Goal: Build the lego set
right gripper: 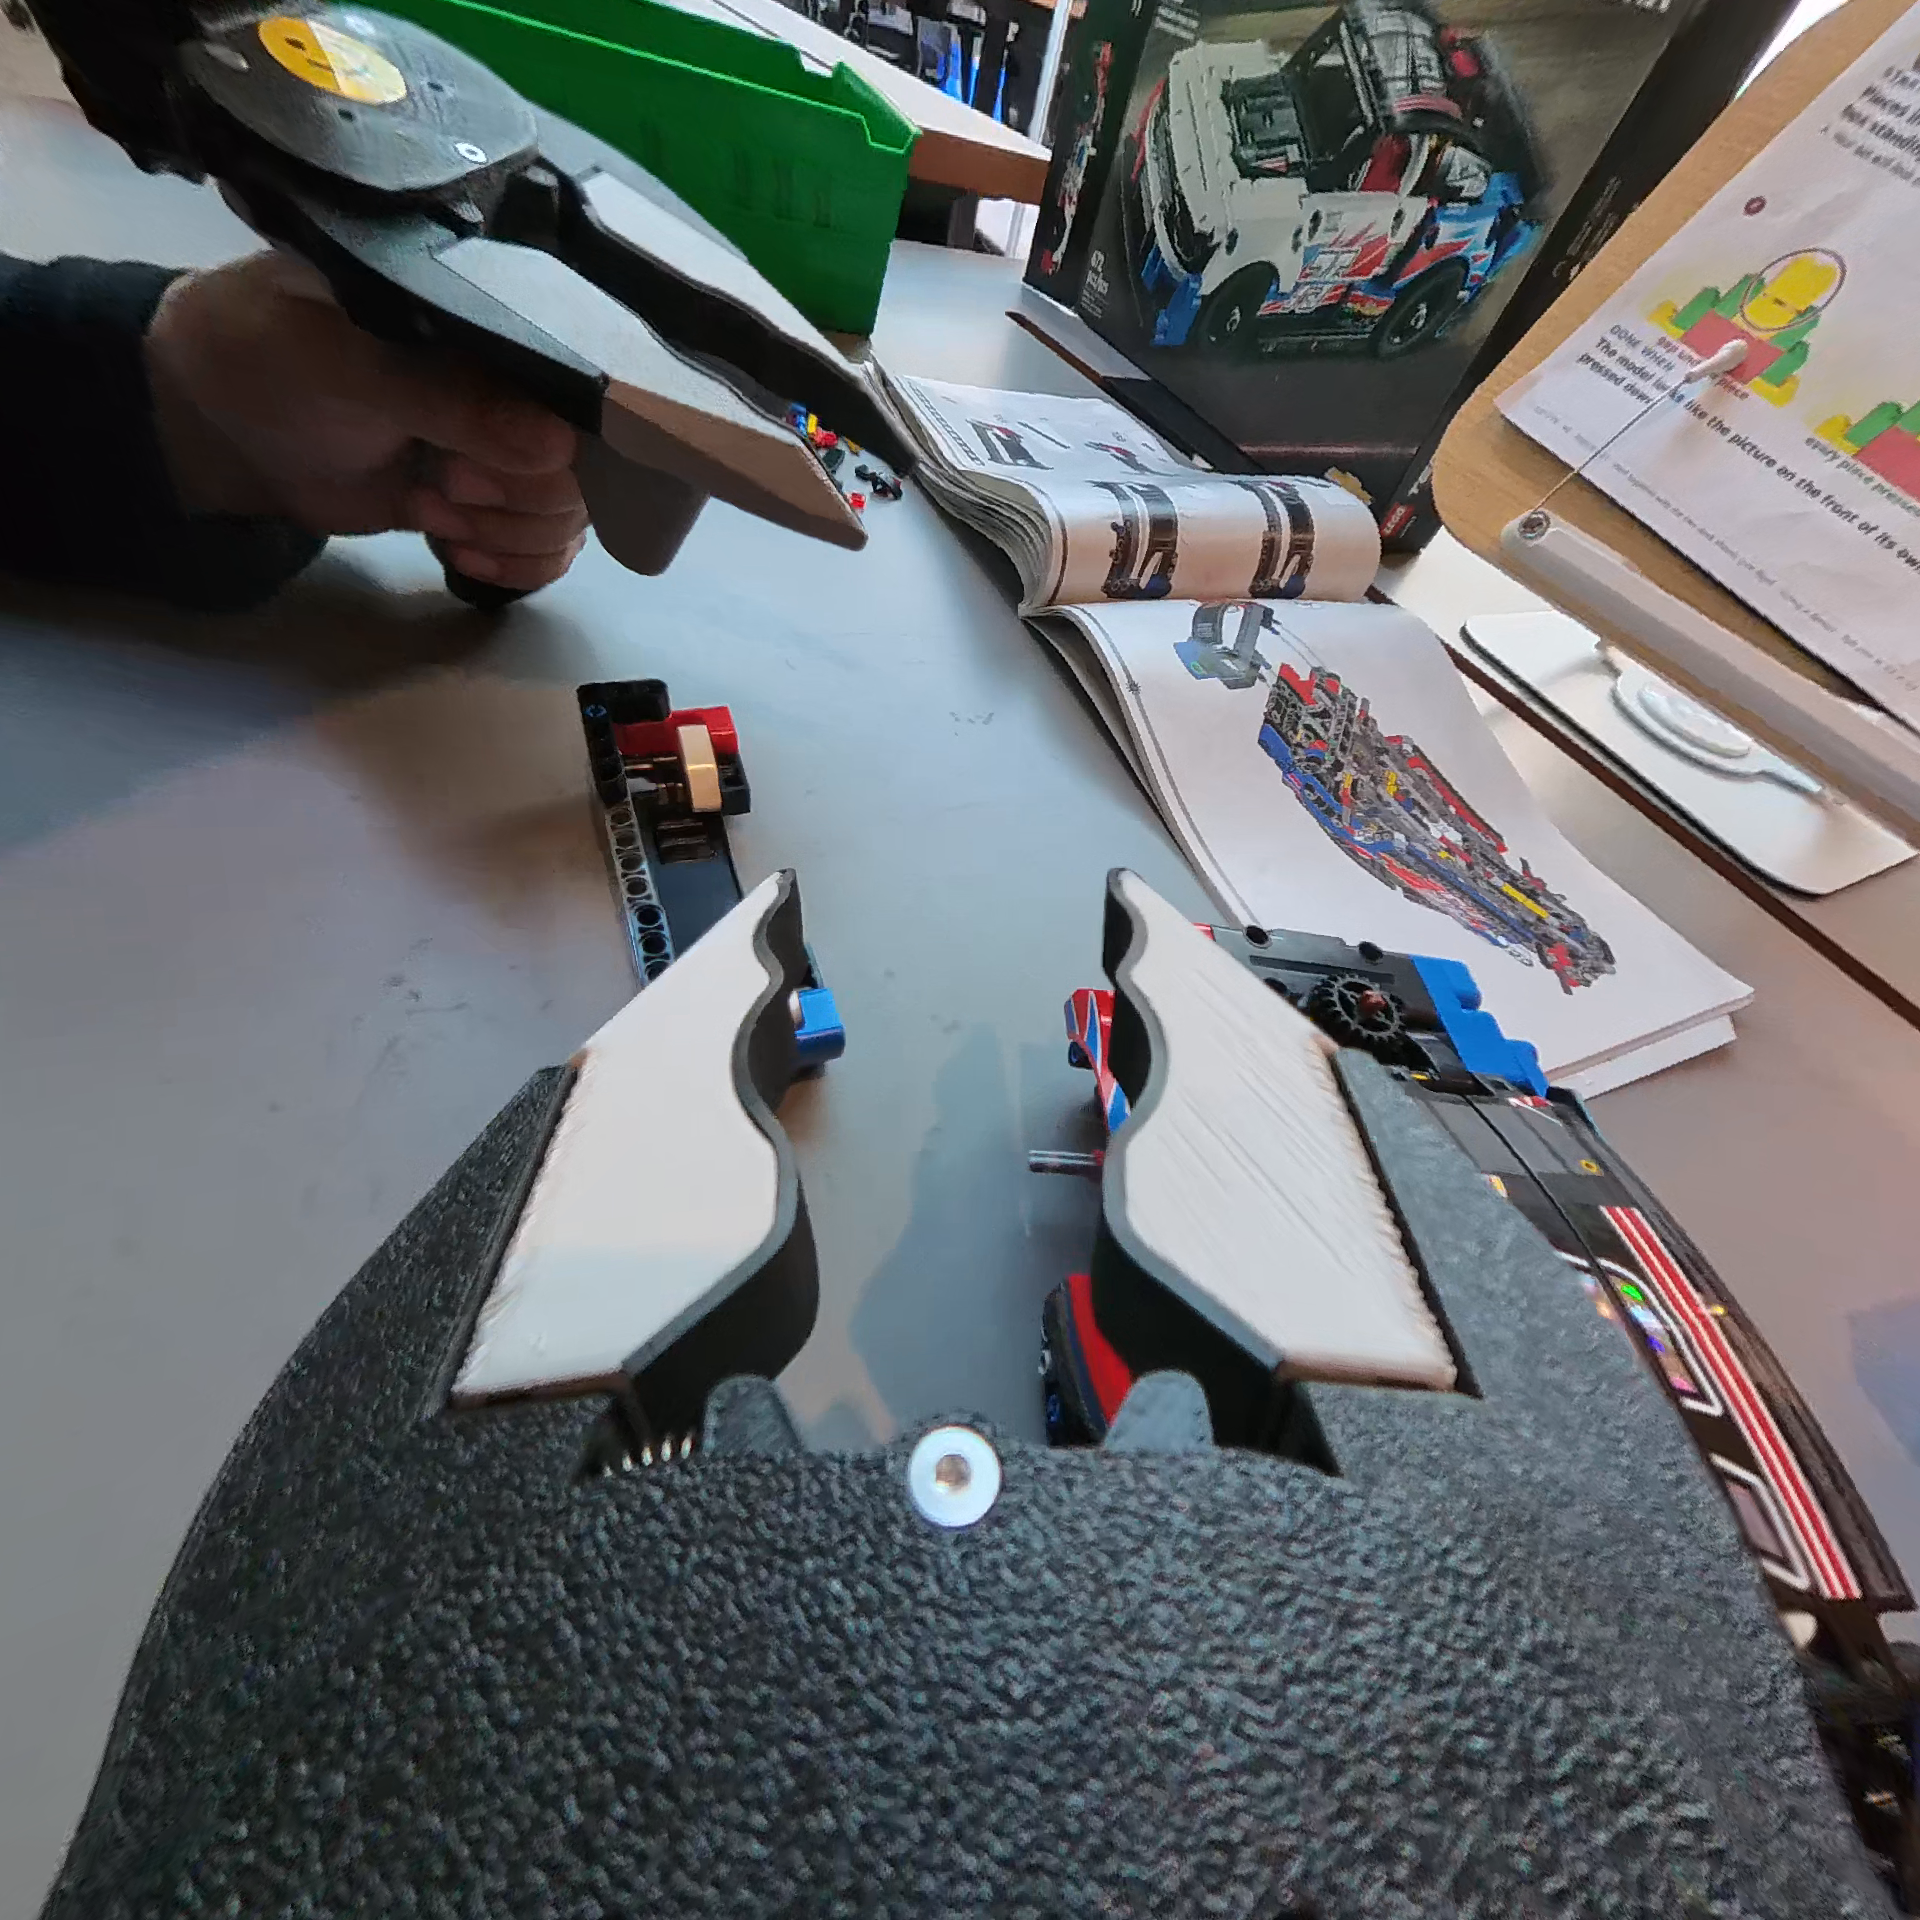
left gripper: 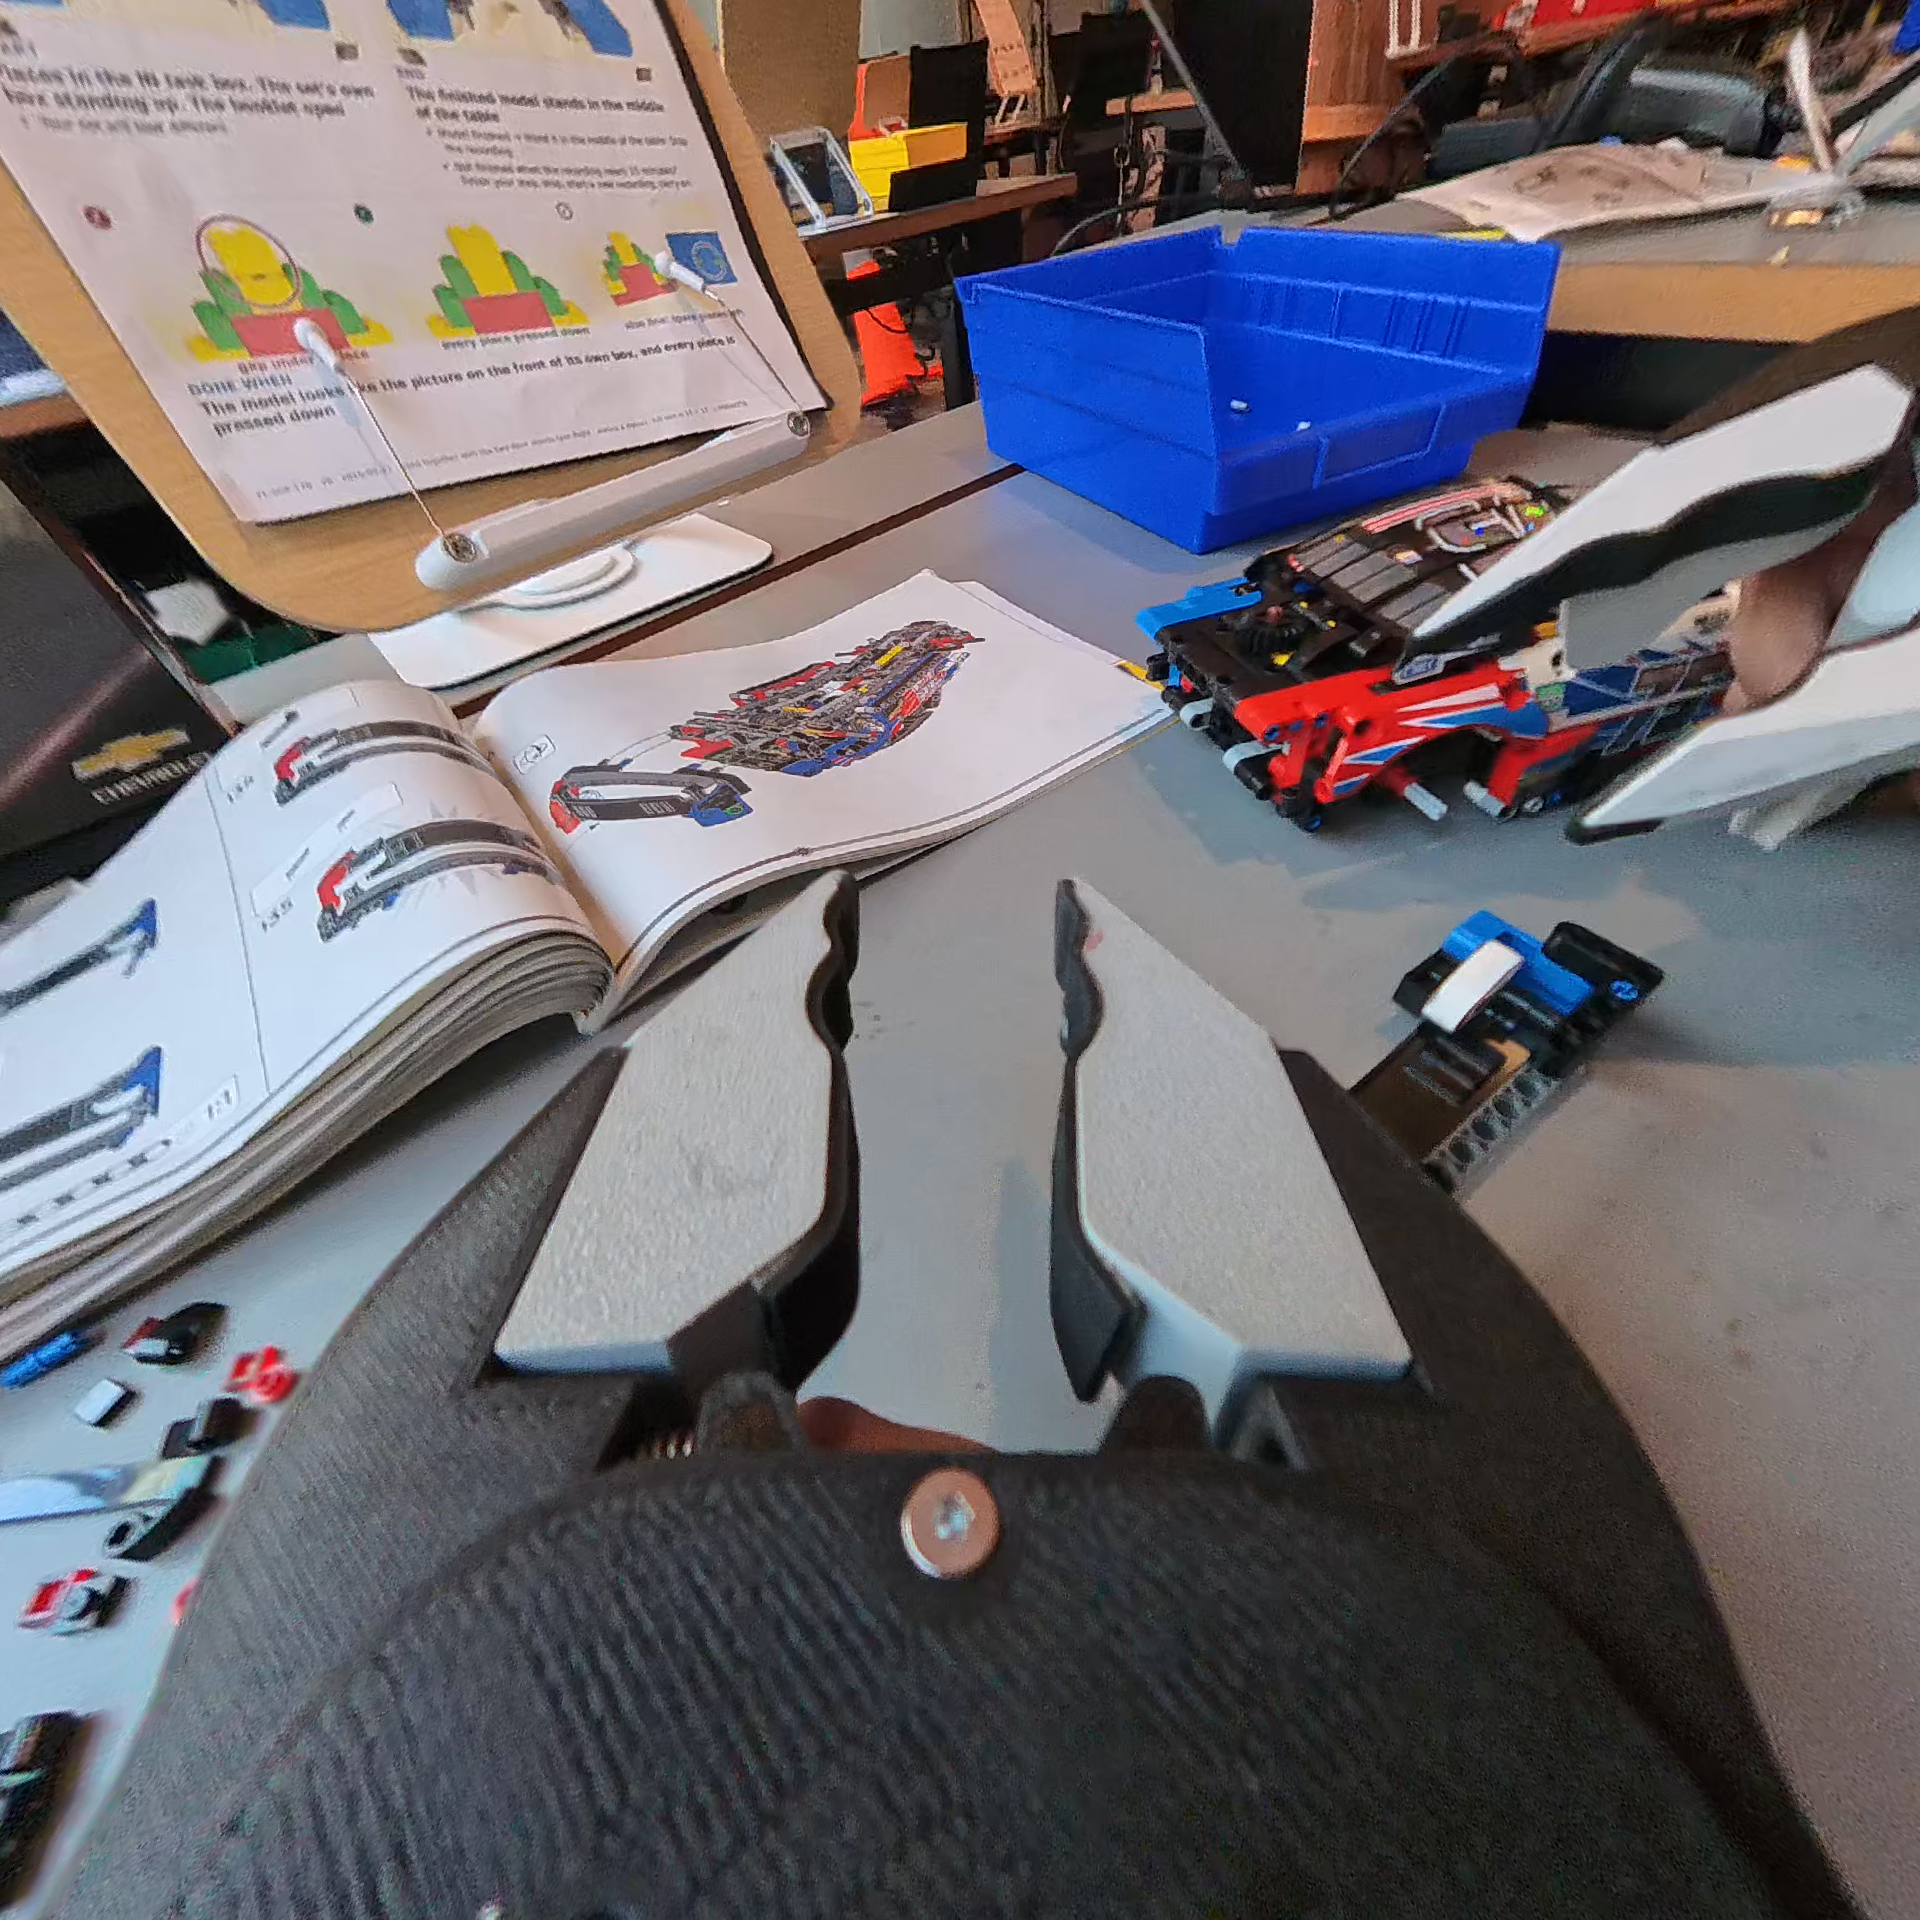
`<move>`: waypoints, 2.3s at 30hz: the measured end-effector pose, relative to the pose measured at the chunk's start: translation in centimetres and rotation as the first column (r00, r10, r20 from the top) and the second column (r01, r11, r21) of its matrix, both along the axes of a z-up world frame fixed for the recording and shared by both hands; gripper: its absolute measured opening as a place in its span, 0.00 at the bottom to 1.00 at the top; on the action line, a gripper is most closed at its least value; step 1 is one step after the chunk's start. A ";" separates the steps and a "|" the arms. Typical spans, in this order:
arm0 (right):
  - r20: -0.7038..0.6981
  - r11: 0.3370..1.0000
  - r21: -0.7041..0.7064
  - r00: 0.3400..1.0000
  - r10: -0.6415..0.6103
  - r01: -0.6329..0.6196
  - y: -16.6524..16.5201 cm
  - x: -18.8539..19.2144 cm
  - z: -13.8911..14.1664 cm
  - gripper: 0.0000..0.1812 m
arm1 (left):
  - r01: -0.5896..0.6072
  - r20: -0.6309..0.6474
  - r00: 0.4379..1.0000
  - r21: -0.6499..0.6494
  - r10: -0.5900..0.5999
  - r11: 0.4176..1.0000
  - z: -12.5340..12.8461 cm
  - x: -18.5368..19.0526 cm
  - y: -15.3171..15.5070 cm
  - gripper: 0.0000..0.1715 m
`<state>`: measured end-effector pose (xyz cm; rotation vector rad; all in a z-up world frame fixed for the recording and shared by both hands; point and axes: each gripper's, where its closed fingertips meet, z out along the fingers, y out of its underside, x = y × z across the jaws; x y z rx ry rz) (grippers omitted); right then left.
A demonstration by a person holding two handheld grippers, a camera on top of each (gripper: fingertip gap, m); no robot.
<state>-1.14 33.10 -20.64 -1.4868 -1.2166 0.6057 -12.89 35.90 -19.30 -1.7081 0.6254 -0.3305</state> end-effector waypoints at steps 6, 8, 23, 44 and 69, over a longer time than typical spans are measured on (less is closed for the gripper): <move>0.021 0.999 0.049 1.000 -0.004 0.003 -0.2 -0.2 -0.1 0.35 | 0.055 -0.234 0.972 0.155 -0.017 0.986 -0.3 2.1 -1.4 0.21; 0.019 0.999 0.041 1.000 -0.005 0.004 -0.2 -0.2 -0.1 0.35 | 0.049 -0.205 0.979 0.120 -0.024 0.992 -0.5 2.4 -1.8 0.22; -0.010 0.998 0.011 0.998 0.054 -0.054 -1.2 -0.1 0.2 0.26 | -0.057 -0.540 0.819 -0.417 -0.197 0.907 -4.0 -25.6 -5.8 0.15; -0.039 0.991 -0.008 0.990 0.135 -0.136 -3.0 -0.5 0.5 0.23 | 0.123 -0.467 0.813 -0.444 -0.346 0.887 -1.9 -9.6 -5.2 0.02; -0.056 0.990 -0.053 0.991 0.124 -0.127 -3.1 -0.2 0.5 0.16 | -0.402 -0.543 0.836 -0.507 0.080 0.763 -4.7 -24.3 -2.0 0.08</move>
